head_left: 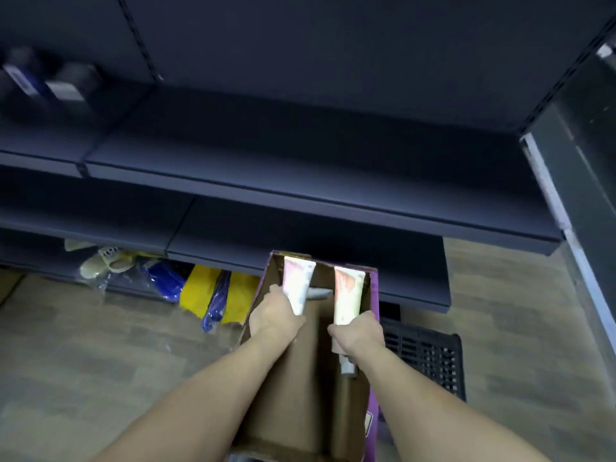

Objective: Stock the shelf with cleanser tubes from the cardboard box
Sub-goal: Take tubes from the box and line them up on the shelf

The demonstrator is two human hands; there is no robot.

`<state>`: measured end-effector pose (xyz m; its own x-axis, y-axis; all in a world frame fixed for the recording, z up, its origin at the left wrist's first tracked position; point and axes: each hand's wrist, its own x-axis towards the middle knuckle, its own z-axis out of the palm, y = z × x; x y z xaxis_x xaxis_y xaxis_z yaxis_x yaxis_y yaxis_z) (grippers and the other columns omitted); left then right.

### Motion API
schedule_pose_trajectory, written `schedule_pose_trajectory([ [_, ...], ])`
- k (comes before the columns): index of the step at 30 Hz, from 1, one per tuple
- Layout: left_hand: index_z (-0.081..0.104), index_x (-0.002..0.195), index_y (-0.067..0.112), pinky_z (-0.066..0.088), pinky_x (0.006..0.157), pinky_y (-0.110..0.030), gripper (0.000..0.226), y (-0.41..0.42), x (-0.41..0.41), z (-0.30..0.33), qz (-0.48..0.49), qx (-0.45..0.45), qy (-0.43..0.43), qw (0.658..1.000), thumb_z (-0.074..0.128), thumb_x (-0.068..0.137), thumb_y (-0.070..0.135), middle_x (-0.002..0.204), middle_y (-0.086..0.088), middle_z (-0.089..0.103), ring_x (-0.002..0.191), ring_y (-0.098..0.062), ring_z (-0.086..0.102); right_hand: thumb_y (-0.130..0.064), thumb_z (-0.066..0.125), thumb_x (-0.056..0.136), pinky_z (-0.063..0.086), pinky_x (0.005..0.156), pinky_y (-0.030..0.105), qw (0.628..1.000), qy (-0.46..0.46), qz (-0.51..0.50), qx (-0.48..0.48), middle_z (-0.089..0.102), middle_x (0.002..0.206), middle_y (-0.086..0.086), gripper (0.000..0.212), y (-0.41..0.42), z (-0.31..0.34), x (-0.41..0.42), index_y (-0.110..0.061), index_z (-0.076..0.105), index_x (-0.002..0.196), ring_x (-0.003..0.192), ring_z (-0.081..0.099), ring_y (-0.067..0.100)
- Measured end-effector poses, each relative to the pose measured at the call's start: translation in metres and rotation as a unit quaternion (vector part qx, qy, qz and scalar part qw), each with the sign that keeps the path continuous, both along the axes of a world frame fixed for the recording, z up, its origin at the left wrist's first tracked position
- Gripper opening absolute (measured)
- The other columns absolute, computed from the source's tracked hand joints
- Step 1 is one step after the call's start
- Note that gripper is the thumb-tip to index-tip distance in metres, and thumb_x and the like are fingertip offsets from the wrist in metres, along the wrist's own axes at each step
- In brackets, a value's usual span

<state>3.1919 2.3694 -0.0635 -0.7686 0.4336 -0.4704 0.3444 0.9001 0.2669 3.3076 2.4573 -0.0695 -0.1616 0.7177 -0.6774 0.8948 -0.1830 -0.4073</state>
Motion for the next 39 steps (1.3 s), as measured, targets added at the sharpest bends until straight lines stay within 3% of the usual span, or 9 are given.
schedule_pose_trajectory([
  [11,0.040,0.105,0.013,0.042,0.069,-0.032,0.053,-0.009,0.000,0.112,0.067,0.140,0.102,0.983,0.074,0.078,0.042,0.110,-0.006,0.060,0.101,-0.027,0.063,-0.034,0.076,0.066,0.059,0.081,0.046,0.989,0.111,0.022,0.094,0.060,0.116,0.014,0.069,0.018,0.105,-0.019,-0.007,0.042,0.119,0.102,0.063,0.034],
  [16,0.040,0.105,0.014,0.042,0.062,-0.031,0.053,-0.028,-0.010,0.157,0.075,0.184,0.136,0.971,0.074,0.077,0.041,0.101,-0.003,0.057,0.081,-0.021,0.057,-0.034,0.081,0.072,0.058,0.080,0.042,0.977,0.156,0.056,0.133,0.061,0.111,0.010,0.062,0.004,0.153,-0.029,-0.011,0.045,0.117,0.097,0.064,0.029],
  [20,0.042,0.105,0.012,0.043,0.059,-0.032,0.049,-0.050,-0.032,0.209,0.095,0.239,0.153,0.954,0.073,0.075,0.035,0.098,-0.004,0.061,0.079,-0.024,0.059,-0.037,0.081,0.070,0.056,0.080,0.041,0.959,0.200,0.079,0.186,0.060,0.108,0.007,0.060,-0.011,0.212,-0.051,-0.012,0.047,0.114,0.096,0.062,0.028],
  [23,0.045,0.106,0.014,0.050,0.067,-0.035,0.048,-0.075,-0.054,0.248,0.109,0.294,0.173,0.934,0.074,0.074,0.035,0.101,-0.003,0.062,0.087,-0.025,0.062,-0.038,0.077,0.073,0.053,0.073,0.037,0.937,0.257,0.073,0.225,0.061,0.104,0.005,0.056,-0.033,0.259,-0.075,-0.012,0.048,0.112,0.091,0.061,0.026],
  [27,0.046,0.109,0.018,0.041,0.065,-0.032,0.047,-0.122,-0.079,0.291,0.127,0.345,0.222,0.903,0.074,0.075,0.034,0.103,0.002,0.061,0.081,-0.019,0.055,-0.033,0.074,0.072,0.055,0.072,0.039,0.913,0.297,0.071,0.269,0.060,0.096,0.000,0.047,-0.078,0.301,-0.097,-0.014,0.048,0.107,0.082,0.063,0.022],
  [39,0.046,0.121,0.022,0.042,0.066,-0.030,0.056,-0.238,-0.146,0.349,0.130,0.440,0.272,0.846,0.075,0.076,0.039,0.111,0.008,0.061,0.087,-0.014,0.058,-0.045,0.077,0.075,0.045,0.054,0.029,0.858,0.363,0.082,0.355,0.057,0.086,-0.010,0.047,-0.198,0.359,-0.168,-0.022,0.046,0.101,0.067,0.057,0.006],
])
